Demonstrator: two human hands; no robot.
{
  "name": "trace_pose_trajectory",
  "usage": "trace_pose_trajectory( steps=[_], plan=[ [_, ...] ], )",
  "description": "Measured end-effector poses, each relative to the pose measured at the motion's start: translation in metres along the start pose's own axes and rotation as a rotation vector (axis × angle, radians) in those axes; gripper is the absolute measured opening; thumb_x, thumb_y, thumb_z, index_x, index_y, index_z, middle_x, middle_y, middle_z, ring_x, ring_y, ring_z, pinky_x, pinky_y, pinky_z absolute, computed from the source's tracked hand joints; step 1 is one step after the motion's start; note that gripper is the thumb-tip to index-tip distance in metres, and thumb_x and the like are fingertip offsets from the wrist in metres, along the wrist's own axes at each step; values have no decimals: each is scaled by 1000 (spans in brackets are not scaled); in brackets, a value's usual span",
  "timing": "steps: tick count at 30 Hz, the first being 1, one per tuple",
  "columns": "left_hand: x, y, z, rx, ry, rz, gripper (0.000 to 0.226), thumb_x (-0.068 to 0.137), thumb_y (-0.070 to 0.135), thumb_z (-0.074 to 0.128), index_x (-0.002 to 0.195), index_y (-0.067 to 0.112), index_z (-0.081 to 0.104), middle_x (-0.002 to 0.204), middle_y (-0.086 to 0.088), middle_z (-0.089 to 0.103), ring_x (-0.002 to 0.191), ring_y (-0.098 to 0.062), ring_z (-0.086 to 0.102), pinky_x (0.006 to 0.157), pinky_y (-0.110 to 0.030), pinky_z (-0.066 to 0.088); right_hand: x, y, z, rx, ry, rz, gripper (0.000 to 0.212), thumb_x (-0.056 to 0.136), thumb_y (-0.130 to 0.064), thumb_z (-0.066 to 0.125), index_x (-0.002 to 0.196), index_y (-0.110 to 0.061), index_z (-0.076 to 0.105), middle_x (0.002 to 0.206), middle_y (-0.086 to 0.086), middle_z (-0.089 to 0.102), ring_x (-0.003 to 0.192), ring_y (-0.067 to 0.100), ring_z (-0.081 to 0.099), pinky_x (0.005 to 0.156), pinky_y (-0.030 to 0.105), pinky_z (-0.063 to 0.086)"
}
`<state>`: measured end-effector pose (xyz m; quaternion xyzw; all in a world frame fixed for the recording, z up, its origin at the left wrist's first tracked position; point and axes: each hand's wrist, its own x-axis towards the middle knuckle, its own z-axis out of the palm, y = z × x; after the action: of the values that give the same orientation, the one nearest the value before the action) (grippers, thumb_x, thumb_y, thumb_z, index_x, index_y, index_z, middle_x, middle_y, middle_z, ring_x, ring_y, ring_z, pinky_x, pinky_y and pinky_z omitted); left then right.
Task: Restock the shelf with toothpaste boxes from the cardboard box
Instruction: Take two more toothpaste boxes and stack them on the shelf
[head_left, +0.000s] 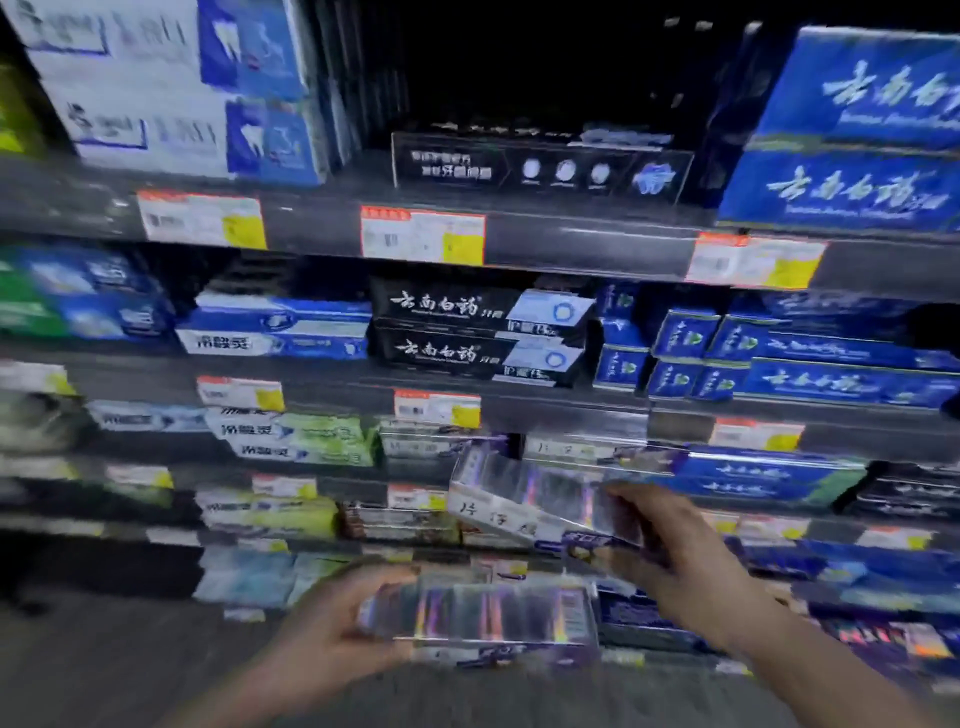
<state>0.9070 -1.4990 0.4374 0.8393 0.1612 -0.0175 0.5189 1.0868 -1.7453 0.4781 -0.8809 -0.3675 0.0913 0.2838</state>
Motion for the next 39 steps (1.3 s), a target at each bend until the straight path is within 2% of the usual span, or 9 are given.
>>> trace_pose_trajectory(
  steps=[4,8,10,13,18,25,31,35,39],
  plan=[
    [32,-64,-6,41,68,-7,83,30,82,67,107,54,52,114,18,61,106,-4,57,90,-19,48,53,12,63,19,-30,-65,51,80,-28,68,126,-28,47,107,-6,54,105,14,46,82,23,38],
    [62,-116,-13,63,84,-55,54,59,42,80,110,39,61,115,16,61,110,-4,56,90,-23,47,98,20,110,-45,23,-177,55,72,-41,59,123,-23,51,96,-16,48,92,7,43,74,7,34],
    [78,-133,-16,22,90,-36,49,67,29,80,110,40,59,112,26,54,103,10,51,79,-9,45,117,21,122,-87,56,-222,54,71,-39,58,121,-21,53,96,-13,49,90,6,43,74,4,34],
    [102,-146,-21,-3,53,-10,50,52,52,81,95,60,58,111,36,46,95,20,47,70,-5,42,140,24,136,-136,80,-291,50,74,-39,60,119,-21,53,100,-12,50,98,12,49,75,15,33],
    [134,-175,-17,-8,82,146,75,19,78,72,91,59,58,108,19,61,96,-23,62,75,-29,56,158,31,154,-236,112,-322,51,83,-34,62,129,-23,44,117,-7,50,110,11,45,86,19,31],
    [160,-205,-12,-3,125,292,71,25,64,79,93,52,62,104,33,61,94,12,59,72,-15,51,174,41,170,-364,166,-360,53,83,-31,61,131,-18,41,131,2,50,105,10,45,75,11,25],
    [166,-218,-17,49,151,273,80,25,76,75,99,51,60,114,19,61,102,-16,63,92,-41,52,175,42,178,-445,135,-309,60,86,-33,57,140,-21,33,148,-2,30,133,16,31,103,17,23],
    [162,-210,-17,29,129,274,78,22,75,75,96,56,59,119,21,58,114,-9,56,101,-40,45,174,41,185,-532,142,-221,60,87,-37,56,140,-23,33,146,2,28,129,28,34,111,36,29],
    [155,-203,-16,64,153,273,81,22,77,72,99,56,58,121,26,54,111,-6,57,103,-38,42,167,45,192,-603,243,-200,49,87,-39,54,132,-23,46,135,4,39,120,32,37,104,39,35]
  ],
)
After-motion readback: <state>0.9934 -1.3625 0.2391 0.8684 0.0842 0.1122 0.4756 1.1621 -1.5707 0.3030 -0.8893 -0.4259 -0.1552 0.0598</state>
